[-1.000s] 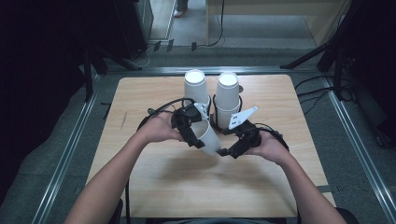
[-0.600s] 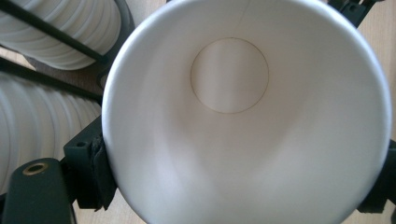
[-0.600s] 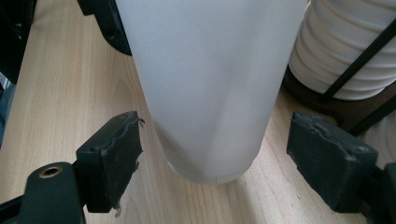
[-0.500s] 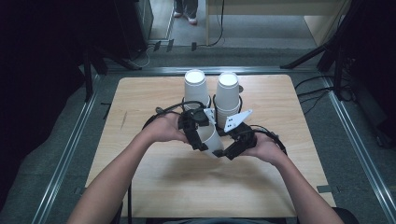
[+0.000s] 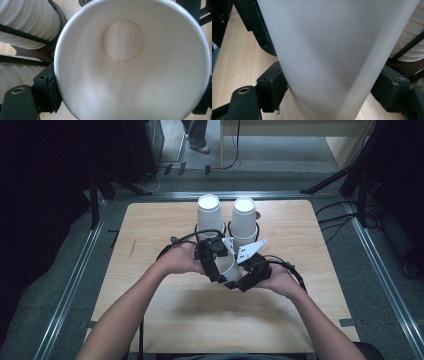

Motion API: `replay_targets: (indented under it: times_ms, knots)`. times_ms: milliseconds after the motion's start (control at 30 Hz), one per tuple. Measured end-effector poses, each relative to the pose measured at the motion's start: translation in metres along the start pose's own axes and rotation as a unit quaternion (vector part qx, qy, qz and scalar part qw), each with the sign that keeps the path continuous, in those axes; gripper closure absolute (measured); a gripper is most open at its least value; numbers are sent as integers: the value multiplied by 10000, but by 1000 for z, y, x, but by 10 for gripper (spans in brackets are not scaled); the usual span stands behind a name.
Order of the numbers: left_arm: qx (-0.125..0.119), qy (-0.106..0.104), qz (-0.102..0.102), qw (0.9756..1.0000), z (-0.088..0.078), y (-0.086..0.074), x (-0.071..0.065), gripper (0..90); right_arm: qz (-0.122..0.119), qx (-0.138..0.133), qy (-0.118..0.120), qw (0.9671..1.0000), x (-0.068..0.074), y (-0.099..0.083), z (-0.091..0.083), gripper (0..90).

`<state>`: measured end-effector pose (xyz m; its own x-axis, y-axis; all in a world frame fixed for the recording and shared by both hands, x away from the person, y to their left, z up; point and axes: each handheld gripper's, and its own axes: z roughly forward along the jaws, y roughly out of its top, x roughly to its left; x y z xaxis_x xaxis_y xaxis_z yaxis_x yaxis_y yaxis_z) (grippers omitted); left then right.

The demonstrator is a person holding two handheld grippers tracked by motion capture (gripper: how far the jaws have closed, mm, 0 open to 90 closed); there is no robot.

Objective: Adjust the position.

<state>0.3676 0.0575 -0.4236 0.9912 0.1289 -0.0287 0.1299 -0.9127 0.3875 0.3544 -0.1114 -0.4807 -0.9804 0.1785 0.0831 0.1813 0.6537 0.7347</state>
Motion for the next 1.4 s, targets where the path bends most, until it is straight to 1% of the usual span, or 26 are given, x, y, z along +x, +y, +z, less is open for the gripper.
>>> replay_targets:
  times_ms: [100, 167, 233, 367, 433, 467, 500, 567, 600, 633, 667, 733, 800, 867, 900, 933, 1000, 1033, 1067, 1100, 1200, 1267, 1300, 1333, 1367, 1400]
  knots:
    - [-23, -34, -12, 10000, -1, -1, 1, 103, -40, 3, 16, 10000, 0, 0, 0, 220]
    - [-13, -110, -88, 9999, -1, -2, 1, 101, -26, 2, 60, 10000, 0, 1, 0, 222]
    - [-10, -80, -77, 9999, 0, -2, 0, 98, -4, 39, 113, 9999, 0, 1, 0, 222]
    - [-157, -52, -82, 9998, -1, -4, 0, 80, -69, 66, 88, 9999, 0, 2, -1, 219]
    - [-281, -38, -251, 9993, -2, -5, 1, 44, -63, 11, 52, 10000, 0, 3, -4, 218]
    - [-283, -10, -280, 9992, -3, -5, 1, 10, -66, -9, 52, 10000, 0, 3, -5, 218]
    - [-360, 46, -281, 9989, -4, -6, 1, 1, -87, -18, 14, 10000, 0, 3, -7, 218]
    - [-436, -24, -315, 9985, -6, -8, 1, 1, -65, -19, -16, 10000, 0, 3, -9, 217]
    - [-558, 24, -353, 9978, -6, -9, 1, 0, -74, -48, -33, 10000, -1, 3, -9, 217]
    - [-639, -55, -415, 9971, -7, -11, 1, 1, -65, -54, -41, 10000, -1, 3, -10, 217]
    - [-724, -50, -436, 9964, -7, -12, 1, 0, -44, -54, -40, 10000, -1, 3, -11, 217]
    - [-805, -78, -502, 9955, -8, -14, 0, 0, -43, -92, -47, 9999, -2, 3, -12, 216]
    - [-919, -46, -539, 9943, -8, -17, 0, 0, -28, -144, -71, 9999, -2, 4, -14, 216]
    - [-1048, -6, -620, 9926, -9, -20, 0, 0, -11, -180, -73, 9998, -3, 4, -15, 216]
    - [-1115, -37, -650, 9916, -10, -22, 1, 0, -3, -192, -73, 9998, -3, 4, -15, 216]
    - [-1176, 23, -681, 9907, -11, -24, 1, 0, 30, -193, -63, 9998, -2, 4, -16, 215]
    - [-1296, -2, -726, 9889, -13, -28, 2, 0, -6, -202, -77, 9998, -3, 4, -17, 215]
    - [-1365, 18, -779, 9876, -14, -30, 2, 0, -8, -216, -83, 9997, -3, 4, -18, 215]
    - [-1439, -16, -806, 9863, -15, -32, 2, 0, 33, -244, -70, 9997, -3, 4, -18, 215]
    - [-1481, 30, -828, 9855, -15, -34, 2, 0, 46, -266, -65, 9996, -3, 4, -19, 215]
    - [-1630, 41, -891, 9826, -16, -39, 0, 0, 20, -286, -84, 9996, -2, 4, -19, 215]
    - [-1757, -15, -971, 9796, -16, -41, 0, 0, 36, -301, -92, 9995, -1, 6, -20, 215]
    - [-1783, -13, -979, 9791, -16, -43, 0, 0, 44, -317, -77, 9995, -1, 6, -20, 215]
    - [-1839, -17, -1036, 9775, -15, -44, -1, 0, 83, -313, -77, 9994, -1, 6, -20, 215]
    - [-1856, -13, -1042, 9771, -14, -44, -2, 0, 84, -312, -63, 9995, -1, 5, -19, 215]
    - [-1906, 8, -1066, 9759, -13, -46, -3, 0, 84, -299, -71, 9995, -1, 5, -18, 214]
